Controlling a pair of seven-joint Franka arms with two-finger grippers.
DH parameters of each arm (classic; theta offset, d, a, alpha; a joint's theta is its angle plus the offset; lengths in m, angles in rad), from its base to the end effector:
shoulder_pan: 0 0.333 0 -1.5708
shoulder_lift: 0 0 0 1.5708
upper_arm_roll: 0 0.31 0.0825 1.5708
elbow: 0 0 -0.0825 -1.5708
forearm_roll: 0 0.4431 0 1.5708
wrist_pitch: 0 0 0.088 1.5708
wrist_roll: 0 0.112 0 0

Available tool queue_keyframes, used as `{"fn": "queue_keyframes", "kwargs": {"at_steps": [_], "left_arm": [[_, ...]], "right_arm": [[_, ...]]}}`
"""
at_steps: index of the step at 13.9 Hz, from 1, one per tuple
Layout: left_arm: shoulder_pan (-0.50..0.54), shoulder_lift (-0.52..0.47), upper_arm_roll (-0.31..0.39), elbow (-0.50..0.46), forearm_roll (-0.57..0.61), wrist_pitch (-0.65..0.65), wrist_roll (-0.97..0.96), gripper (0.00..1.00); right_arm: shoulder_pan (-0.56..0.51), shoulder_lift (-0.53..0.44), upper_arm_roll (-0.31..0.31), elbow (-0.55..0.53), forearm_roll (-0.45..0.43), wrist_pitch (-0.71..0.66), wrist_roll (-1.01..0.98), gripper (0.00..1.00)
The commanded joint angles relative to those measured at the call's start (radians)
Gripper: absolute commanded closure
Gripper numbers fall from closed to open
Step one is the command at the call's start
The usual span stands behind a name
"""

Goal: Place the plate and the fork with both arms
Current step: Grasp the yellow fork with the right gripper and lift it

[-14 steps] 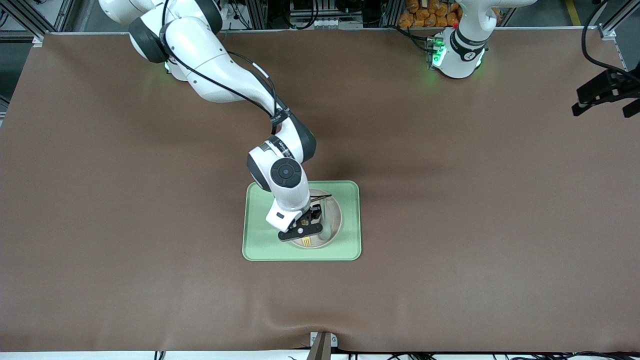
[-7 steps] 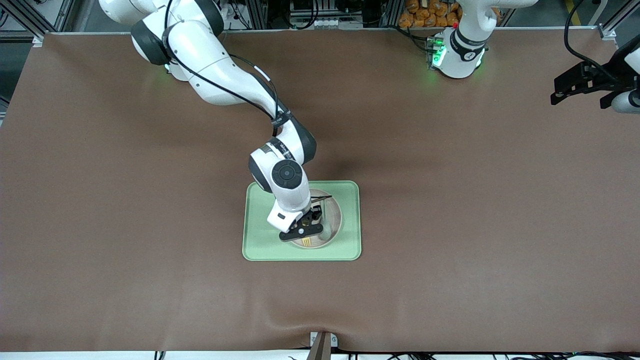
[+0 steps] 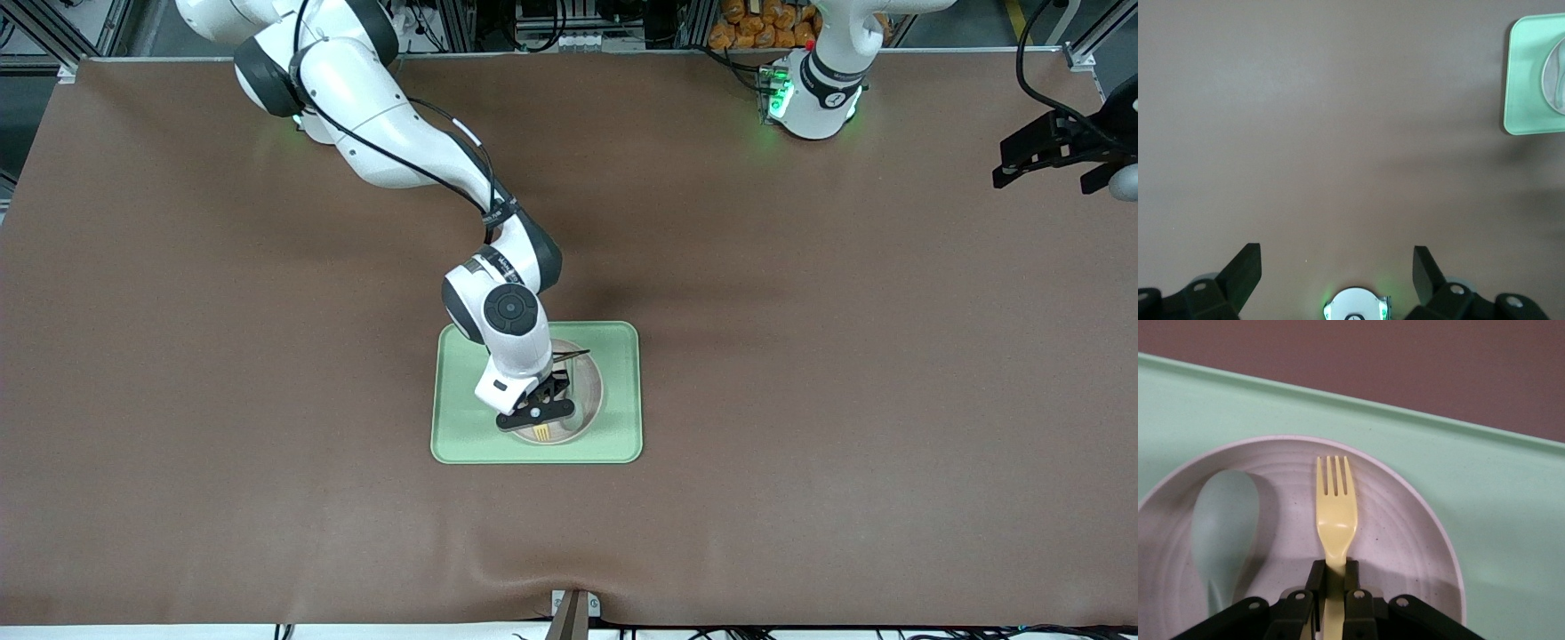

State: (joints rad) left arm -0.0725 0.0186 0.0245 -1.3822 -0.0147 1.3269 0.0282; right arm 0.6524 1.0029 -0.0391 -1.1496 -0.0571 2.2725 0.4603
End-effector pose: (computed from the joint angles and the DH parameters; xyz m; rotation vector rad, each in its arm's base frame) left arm 0.5897 -0.0304 0.6795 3.1238 -0.1238 -0.1158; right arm 0.6681 0.4792 0.1555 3.1117 0.3237 0.2244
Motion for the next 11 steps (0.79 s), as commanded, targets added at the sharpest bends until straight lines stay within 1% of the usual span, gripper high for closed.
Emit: {"fn": "queue_keyframes", "kwargs": {"at_steps": [1,2,4,8,10,11], "left_arm": [[0.014,-0.012,-0.012,-0.002,0.044,0.023,0.013,0.0],[0.014,-0.012,-0.011,-0.003,0.038,0.029,0.013,0.0],[0.013,-0.008,-0.009,-0.006,0.041,0.032,0.001,0.0],[0.01,0.021,-0.012,-0.006,0.036,0.058,-0.007,0.0],[0.008,0.031,-0.012,-0.005,0.035,0.06,-0.008,0.0],[0.01,0.032,-0.012,-0.005,0.032,0.061,-0.008,0.0]], "right_arm": [[-0.005,-0.007,-0.001,0.031,-0.012,-0.037,0.031,0.94],[-0.008,-0.013,0.002,0.037,-0.01,-0.071,0.031,0.95],[-0.013,-0.033,0.004,0.039,-0.009,-0.088,0.031,0.95],[-0.065,-0.09,0.008,0.037,0.006,-0.163,0.027,0.95],[-0.085,-0.116,0.005,0.021,0.007,-0.18,0.018,0.95],[-0.098,-0.125,0.004,-0.014,0.007,-0.201,0.005,0.95]]}}
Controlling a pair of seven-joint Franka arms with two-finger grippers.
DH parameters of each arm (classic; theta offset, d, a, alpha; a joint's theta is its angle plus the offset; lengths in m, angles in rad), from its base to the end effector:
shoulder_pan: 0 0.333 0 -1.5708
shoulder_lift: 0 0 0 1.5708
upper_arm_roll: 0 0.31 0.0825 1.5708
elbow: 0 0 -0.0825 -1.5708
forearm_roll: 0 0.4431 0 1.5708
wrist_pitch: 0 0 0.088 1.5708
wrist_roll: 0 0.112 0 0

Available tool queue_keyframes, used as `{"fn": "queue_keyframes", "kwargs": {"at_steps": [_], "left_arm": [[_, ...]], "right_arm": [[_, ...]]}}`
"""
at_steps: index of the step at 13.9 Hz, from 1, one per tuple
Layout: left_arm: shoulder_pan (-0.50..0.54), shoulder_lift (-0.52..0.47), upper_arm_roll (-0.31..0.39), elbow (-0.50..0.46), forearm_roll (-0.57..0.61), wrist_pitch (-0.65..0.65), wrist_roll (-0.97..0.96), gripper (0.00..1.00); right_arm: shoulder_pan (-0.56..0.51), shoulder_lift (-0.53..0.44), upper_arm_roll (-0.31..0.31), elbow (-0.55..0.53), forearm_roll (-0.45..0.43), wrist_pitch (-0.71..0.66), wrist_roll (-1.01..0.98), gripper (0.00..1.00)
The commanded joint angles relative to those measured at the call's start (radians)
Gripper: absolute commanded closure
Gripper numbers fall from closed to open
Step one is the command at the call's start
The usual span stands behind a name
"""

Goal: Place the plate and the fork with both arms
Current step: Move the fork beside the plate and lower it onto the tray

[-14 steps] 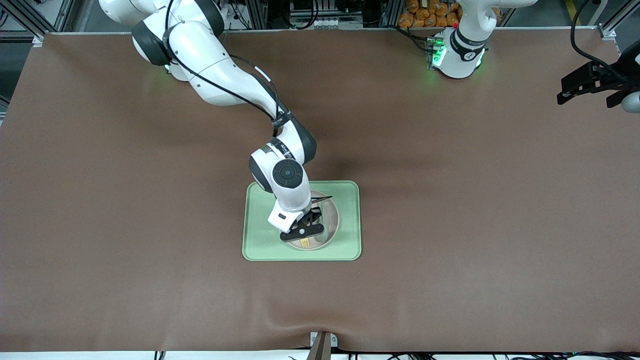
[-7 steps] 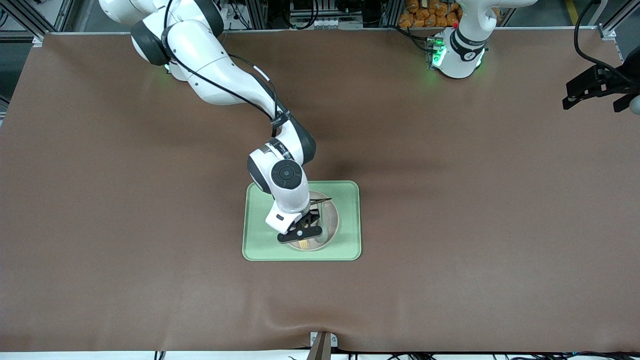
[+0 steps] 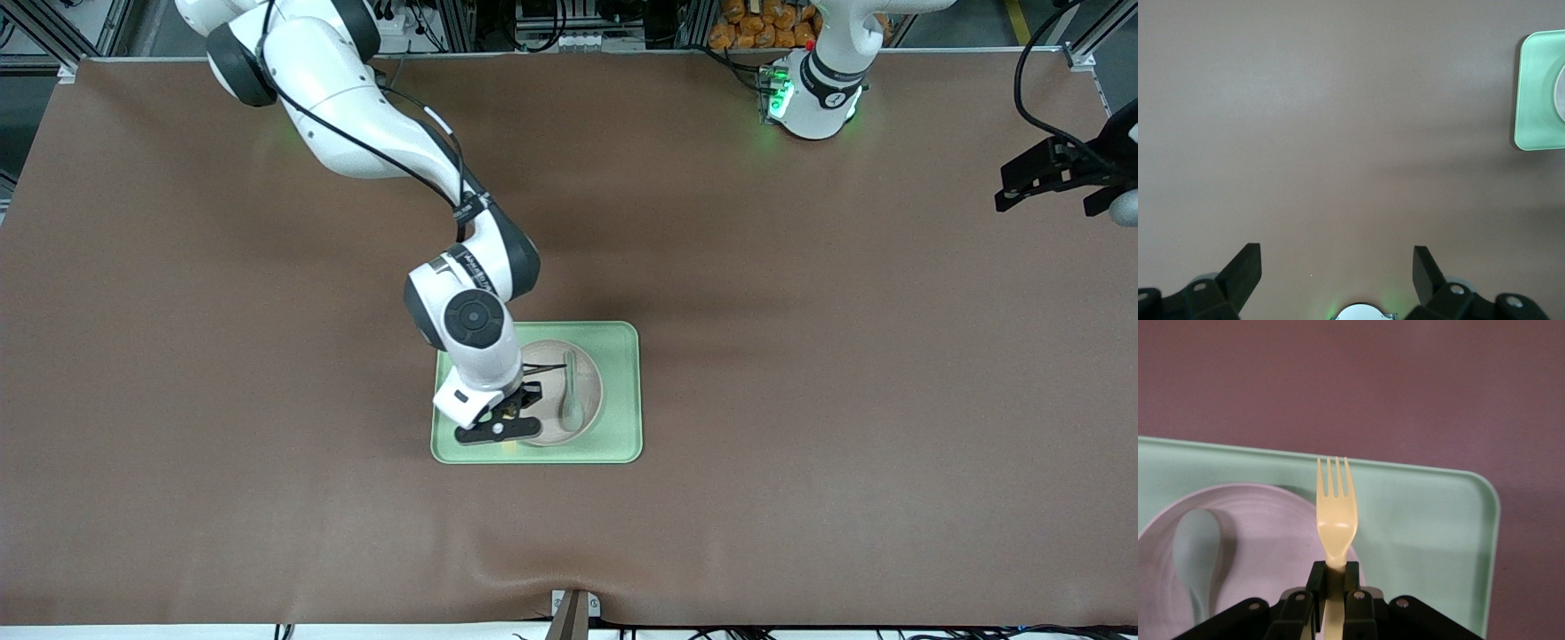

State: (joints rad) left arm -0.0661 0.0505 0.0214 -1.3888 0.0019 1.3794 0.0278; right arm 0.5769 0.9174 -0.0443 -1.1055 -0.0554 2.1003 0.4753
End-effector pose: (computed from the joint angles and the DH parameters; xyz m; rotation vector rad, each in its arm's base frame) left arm 0.6070 -0.0273 0.6613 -3.1347 0.1132 0.0939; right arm 0.7088 0.4270 0.2323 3.0977 0.1584 0.1687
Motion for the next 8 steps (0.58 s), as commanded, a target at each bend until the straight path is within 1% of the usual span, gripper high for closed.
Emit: {"fn": "queue_keyframes", "kwargs": {"at_steps": [1,2,4,8], "left_arm": [[0.005,0.0,-0.011,0.002,0.015,0.009,-0.008,0.0],[0.003,0.0,-0.011,0.002,0.013,0.009,-0.008,0.0],[-0.001,0.002,-0.011,0.002,0.015,0.009,-0.008,0.0],[-0.006,0.011,-0.011,0.001,0.015,0.026,-0.032,0.0]], "right_arm": [[-0.041,-0.052,0.008,-0.088,0.003,-0.025,-0.03,0.95],[-0.051,-0.054,0.007,-0.109,0.002,-0.014,-0.038,0.95],[-0.074,-0.058,0.006,-0.175,-0.004,0.049,-0.04,0.95],[-0.088,-0.097,0.004,-0.301,-0.008,0.13,-0.041,0.95]]}}
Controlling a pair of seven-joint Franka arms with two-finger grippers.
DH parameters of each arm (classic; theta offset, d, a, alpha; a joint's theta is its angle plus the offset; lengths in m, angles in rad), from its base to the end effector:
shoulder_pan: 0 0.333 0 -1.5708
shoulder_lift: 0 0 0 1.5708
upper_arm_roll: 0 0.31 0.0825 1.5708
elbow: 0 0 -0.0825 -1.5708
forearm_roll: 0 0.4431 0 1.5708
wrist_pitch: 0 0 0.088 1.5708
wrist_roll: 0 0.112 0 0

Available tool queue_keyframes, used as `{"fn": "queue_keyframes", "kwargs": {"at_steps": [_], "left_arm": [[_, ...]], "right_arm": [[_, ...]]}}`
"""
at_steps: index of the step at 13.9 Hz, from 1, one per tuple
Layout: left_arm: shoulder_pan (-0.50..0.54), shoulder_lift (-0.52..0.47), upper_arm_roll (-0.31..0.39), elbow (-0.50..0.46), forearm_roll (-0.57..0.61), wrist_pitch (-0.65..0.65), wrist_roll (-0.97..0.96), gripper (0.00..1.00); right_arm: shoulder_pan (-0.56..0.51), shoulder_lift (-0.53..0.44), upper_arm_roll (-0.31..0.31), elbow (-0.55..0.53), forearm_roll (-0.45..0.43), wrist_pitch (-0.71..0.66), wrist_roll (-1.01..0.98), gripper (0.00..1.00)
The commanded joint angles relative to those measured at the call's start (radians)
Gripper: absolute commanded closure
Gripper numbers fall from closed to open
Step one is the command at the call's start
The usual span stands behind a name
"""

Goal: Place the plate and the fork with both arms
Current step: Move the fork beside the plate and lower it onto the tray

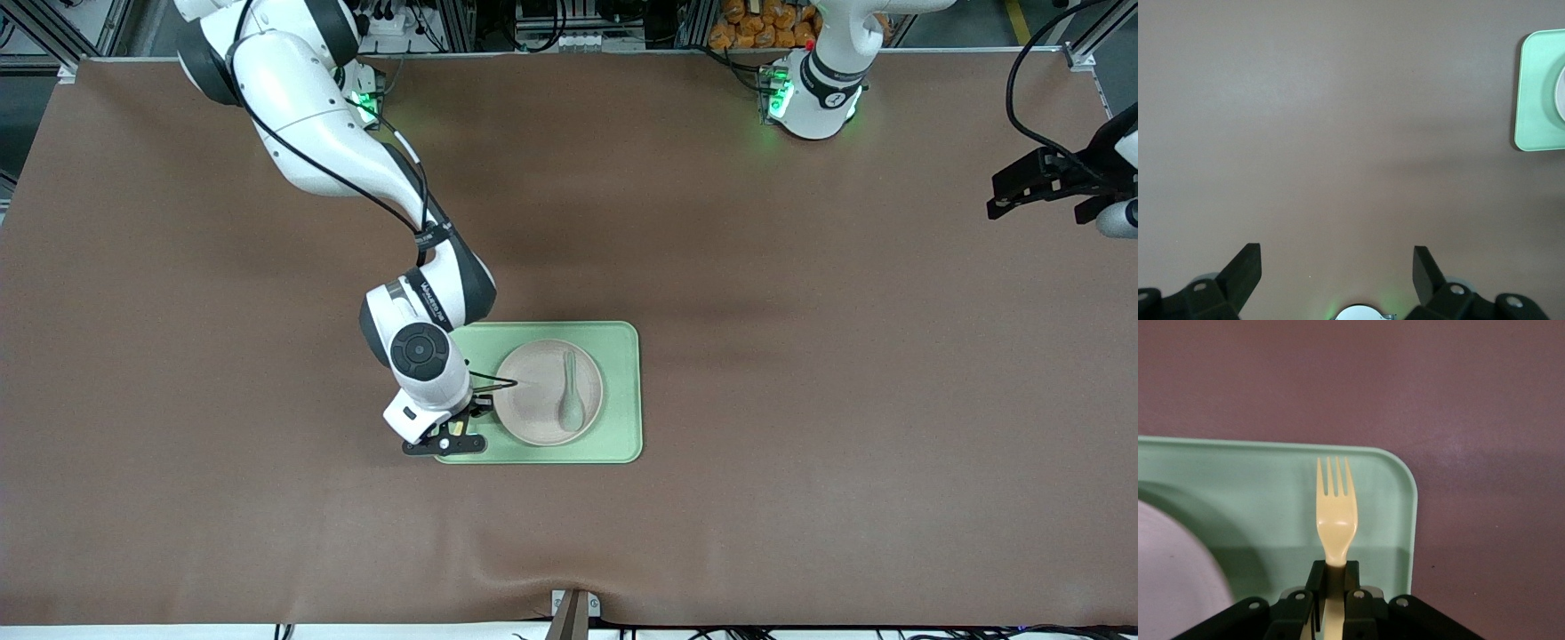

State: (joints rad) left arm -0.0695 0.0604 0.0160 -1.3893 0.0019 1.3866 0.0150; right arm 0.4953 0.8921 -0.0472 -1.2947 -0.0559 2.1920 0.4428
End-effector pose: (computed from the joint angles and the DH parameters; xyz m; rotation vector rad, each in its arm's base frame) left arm 0.6108 -0.0328 0.6556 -3.1341 0.1069 0.0989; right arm 0.7107 0.3477 0.1639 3.0681 0.0850 0.0625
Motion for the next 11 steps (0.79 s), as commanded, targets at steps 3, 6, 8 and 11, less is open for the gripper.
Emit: {"fn": "queue_keyframes", "kwargs": {"at_steps": [3,6,8,11], "left_arm": [[-0.001,0.001,-0.005,0.0,0.015,0.023,-0.02,0.0],[0.002,0.001,-0.005,0.0,0.015,0.023,-0.02,0.0],[0.003,0.001,-0.005,0.0,0.015,0.023,-0.02,0.0],[0.005,0.001,-0.005,-0.002,0.016,0.025,-0.02,0.0]], "right_arm": [[0.002,-0.085,0.009,-0.153,-0.004,0.081,0.005,0.95],[0.012,-0.085,0.012,-0.152,0.001,0.078,0.036,0.92],[0.02,-0.082,0.012,-0.152,0.001,0.08,0.042,0.6],[0.019,-0.084,0.012,-0.15,0.001,0.069,0.04,0.4]]}}
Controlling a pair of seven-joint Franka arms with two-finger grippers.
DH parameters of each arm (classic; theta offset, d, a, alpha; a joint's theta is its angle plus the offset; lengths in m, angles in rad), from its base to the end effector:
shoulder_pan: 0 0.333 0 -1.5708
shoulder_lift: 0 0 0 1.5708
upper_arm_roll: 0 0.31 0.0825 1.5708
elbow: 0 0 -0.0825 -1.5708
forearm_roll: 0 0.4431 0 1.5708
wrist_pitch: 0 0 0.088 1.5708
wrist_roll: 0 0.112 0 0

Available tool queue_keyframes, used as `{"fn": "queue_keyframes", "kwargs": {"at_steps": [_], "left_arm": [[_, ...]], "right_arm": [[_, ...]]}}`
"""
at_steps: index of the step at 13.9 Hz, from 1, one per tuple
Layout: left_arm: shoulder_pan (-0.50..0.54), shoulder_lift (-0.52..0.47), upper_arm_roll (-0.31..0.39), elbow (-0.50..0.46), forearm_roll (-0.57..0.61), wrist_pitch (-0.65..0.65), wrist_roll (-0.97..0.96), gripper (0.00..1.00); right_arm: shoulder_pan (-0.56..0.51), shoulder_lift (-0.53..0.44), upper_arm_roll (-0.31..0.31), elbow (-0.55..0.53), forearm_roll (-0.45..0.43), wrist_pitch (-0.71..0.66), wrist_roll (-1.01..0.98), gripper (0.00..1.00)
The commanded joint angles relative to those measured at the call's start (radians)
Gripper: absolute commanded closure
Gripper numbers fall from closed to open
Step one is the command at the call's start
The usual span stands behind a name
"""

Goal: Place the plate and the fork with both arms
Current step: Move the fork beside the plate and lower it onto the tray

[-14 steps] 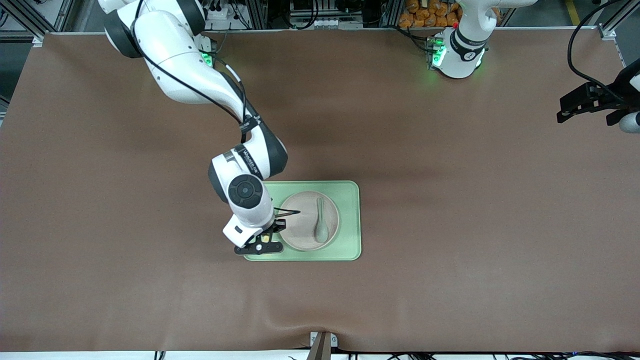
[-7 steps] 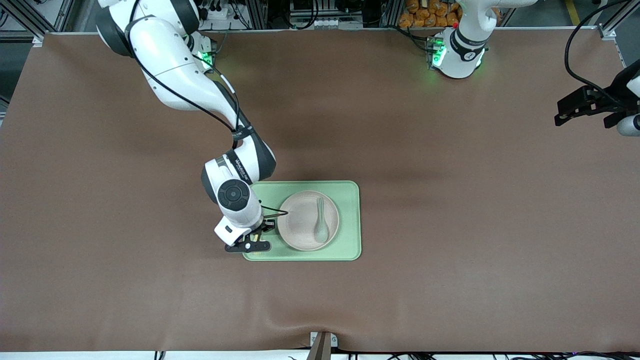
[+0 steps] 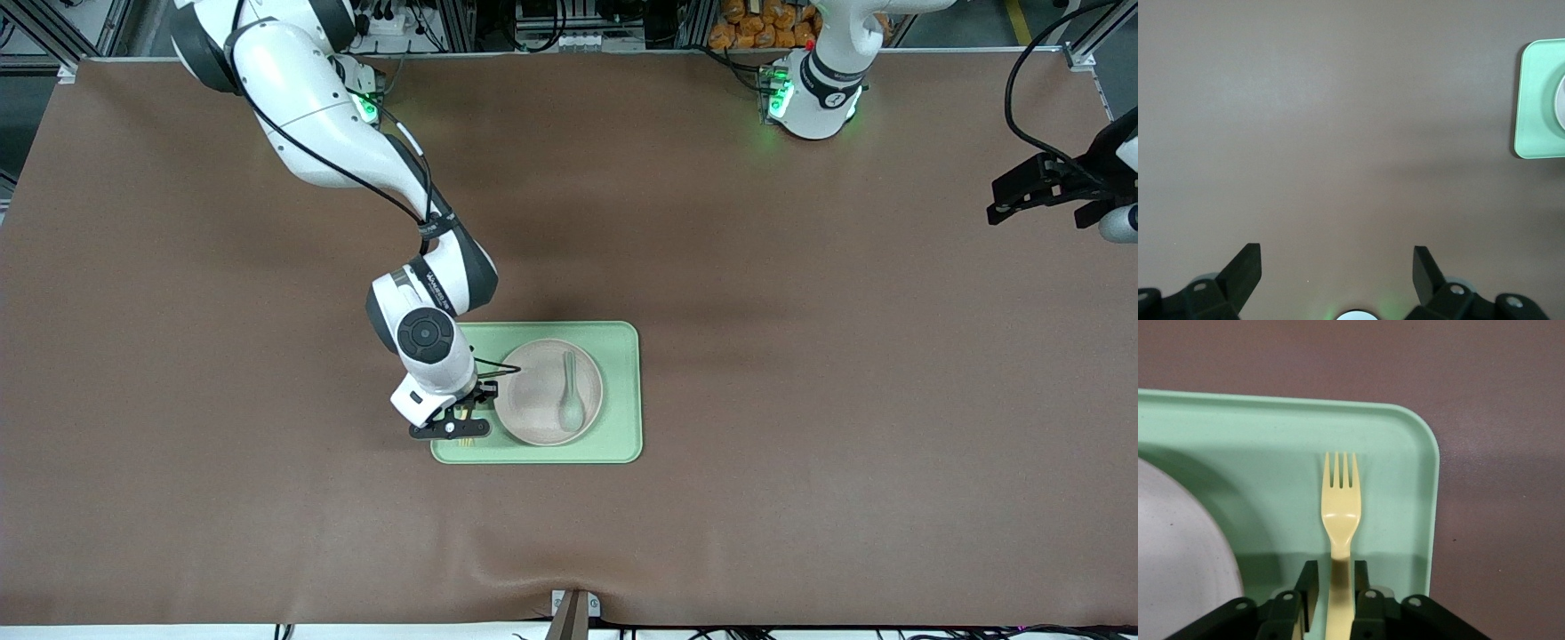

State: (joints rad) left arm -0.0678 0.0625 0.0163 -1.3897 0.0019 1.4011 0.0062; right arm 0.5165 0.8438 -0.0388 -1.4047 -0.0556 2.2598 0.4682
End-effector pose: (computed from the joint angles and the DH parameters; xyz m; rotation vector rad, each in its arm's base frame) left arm 0.6133 -0.0317 0.6552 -3.1352 0.0901 0.0800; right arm 0.6848 0.3581 0.1533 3.0808 0.0890 0.0665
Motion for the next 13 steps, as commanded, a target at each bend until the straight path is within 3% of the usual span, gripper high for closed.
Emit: {"fn": "queue_keyframes", "kwargs": {"at_steps": [1,4,7,13], "left_arm": [[0.005,0.002,-0.006,-0.002,0.016,0.01,-0.011,0.0],[0.005,0.003,-0.006,-0.002,0.016,0.01,-0.011,0.0],[0.003,0.003,-0.006,0.0,0.016,0.01,-0.011,0.0],[0.002,0.003,-0.006,0.0,0.018,0.01,-0.011,0.0]], "right_arm": [[-0.007,-0.038,0.004,-0.034,0.0,0.0,0.004,0.28],[-0.032,-0.089,0.002,-0.03,0.0,-0.038,-0.011,0.0],[-0.073,-0.144,0.002,-0.031,0.002,-0.046,-0.046,0.0],[-0.26,-0.313,0.004,-0.036,0.003,-0.233,-0.175,0.0]]}}
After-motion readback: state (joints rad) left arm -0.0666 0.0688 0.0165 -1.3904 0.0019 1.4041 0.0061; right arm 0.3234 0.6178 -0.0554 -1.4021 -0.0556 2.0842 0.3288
